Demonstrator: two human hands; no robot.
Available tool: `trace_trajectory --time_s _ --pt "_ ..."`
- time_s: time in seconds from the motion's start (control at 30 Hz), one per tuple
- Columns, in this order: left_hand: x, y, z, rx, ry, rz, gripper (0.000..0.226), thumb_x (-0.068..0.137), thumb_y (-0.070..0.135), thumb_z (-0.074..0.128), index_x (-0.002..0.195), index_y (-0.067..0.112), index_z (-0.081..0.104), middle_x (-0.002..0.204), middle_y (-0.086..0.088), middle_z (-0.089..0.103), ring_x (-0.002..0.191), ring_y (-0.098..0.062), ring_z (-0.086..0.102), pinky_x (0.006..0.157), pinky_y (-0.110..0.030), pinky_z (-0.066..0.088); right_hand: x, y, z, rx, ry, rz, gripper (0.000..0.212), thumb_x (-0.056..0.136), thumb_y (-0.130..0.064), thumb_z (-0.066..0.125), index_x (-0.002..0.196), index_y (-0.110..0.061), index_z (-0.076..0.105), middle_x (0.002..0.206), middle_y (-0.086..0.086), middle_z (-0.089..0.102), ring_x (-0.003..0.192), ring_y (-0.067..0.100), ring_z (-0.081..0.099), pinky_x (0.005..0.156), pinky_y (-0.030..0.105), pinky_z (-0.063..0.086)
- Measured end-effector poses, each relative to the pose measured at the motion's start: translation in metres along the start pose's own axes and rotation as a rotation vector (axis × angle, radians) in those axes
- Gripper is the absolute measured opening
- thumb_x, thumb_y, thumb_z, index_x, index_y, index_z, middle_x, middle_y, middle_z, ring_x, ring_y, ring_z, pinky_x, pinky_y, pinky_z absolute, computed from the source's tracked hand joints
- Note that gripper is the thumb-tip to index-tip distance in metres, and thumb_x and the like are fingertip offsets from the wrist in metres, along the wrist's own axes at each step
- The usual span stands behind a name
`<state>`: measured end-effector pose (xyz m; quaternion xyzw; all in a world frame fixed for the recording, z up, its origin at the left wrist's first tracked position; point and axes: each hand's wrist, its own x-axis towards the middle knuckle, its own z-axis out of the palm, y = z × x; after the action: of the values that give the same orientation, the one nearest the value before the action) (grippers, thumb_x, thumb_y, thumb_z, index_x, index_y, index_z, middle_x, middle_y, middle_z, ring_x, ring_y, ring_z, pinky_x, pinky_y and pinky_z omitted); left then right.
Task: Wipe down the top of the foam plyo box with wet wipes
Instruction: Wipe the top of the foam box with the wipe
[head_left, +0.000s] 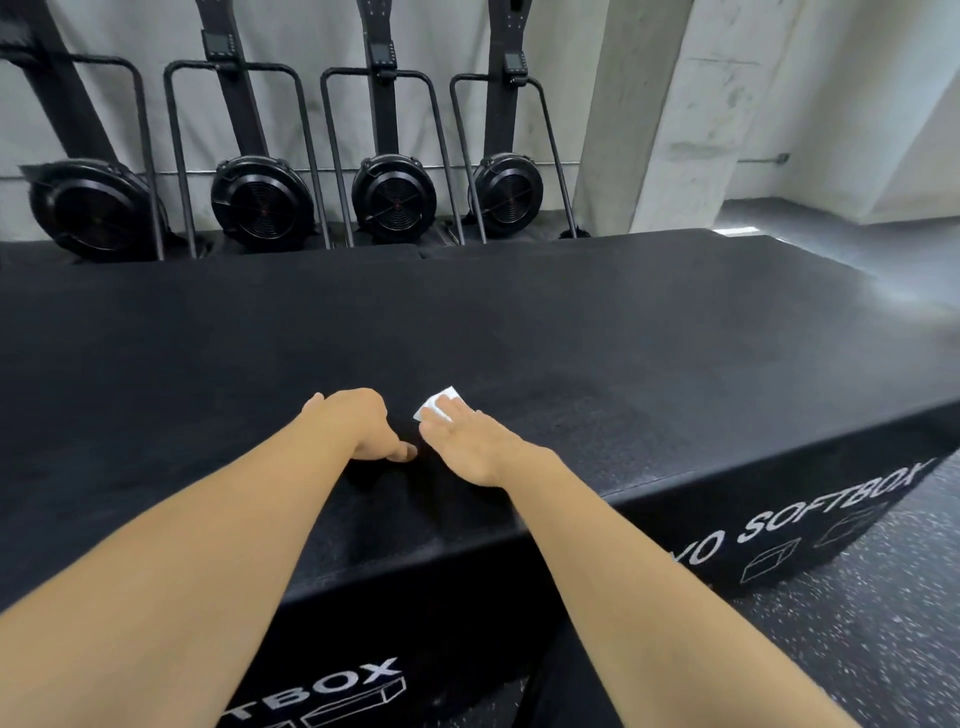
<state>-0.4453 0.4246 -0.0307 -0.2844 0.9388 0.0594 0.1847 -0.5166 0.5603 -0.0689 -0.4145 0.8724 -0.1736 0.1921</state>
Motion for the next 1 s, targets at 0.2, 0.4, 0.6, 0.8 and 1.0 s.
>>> trace_trajectory --time_s 0.2,0.4,0.6,0.8,1.0 --pt "-0.004 0.003 -0.002 -0.082 -0.033 -0.044 0.075 0.087 0.059 0.058 0.147 0.019 0.037 0.148 -0.001 0.043 0.143 -0.028 0.028 0.118 -0.039 0.011 0.0 0.072 -0.043 0.072 0.073 0.247 0.047 0.102 -0.036 0.025 0.148 -0.031 0.036 0.153 -0.009 0.023 0.13 0.031 0.039 0.11 0.041 0.028" --pt "0.0 0.002 -0.002 -0.103 -0.048 -0.032 0.078 0.086 0.06 0.06 0.148 0.019 0.036 0.147 0.0 0.044 0.142 -0.027 0.031 0.121 -0.041 0.009 0.019 0.121 -0.065 0.098 0.093 0.417 0.05 0.101 -0.044 0.024 0.148 -0.033 0.034 0.156 -0.01 0.016 0.139 0.032 0.029 0.115 0.046 0.023" --pt "0.004 0.0 -0.001 -0.082 -0.023 -0.006 0.075 0.085 0.061 0.06 0.143 0.016 0.043 0.143 -0.001 0.048 0.138 -0.027 0.036 0.12 -0.04 0.012 0.03 0.089 -0.034 -0.04 0.209 0.316 0.052 0.102 -0.037 0.029 0.15 -0.016 0.032 0.154 0.002 0.025 0.141 0.023 0.022 0.118 0.036 0.022" --pt "0.015 0.002 -0.012 0.014 -0.012 0.007 0.051 0.077 0.062 0.066 0.101 0.017 0.06 0.105 0.001 0.063 0.094 -0.021 0.05 0.111 -0.04 0.028 0.018 0.012 0.003 0.035 0.215 0.052 0.045 0.101 -0.038 0.033 0.141 -0.018 0.042 0.142 -0.001 0.031 0.127 0.022 0.036 0.108 0.033 0.029" --pt "0.029 -0.005 -0.026 0.011 0.109 -0.013 0.039 0.08 0.052 0.066 0.105 0.021 0.06 0.11 0.005 0.065 0.104 -0.018 0.057 0.116 -0.043 0.021 0.026 0.015 -0.007 -0.002 0.055 -0.122 0.041 0.103 -0.037 0.028 0.141 -0.028 0.039 0.142 -0.011 0.029 0.106 0.016 0.037 0.1 0.033 0.033"
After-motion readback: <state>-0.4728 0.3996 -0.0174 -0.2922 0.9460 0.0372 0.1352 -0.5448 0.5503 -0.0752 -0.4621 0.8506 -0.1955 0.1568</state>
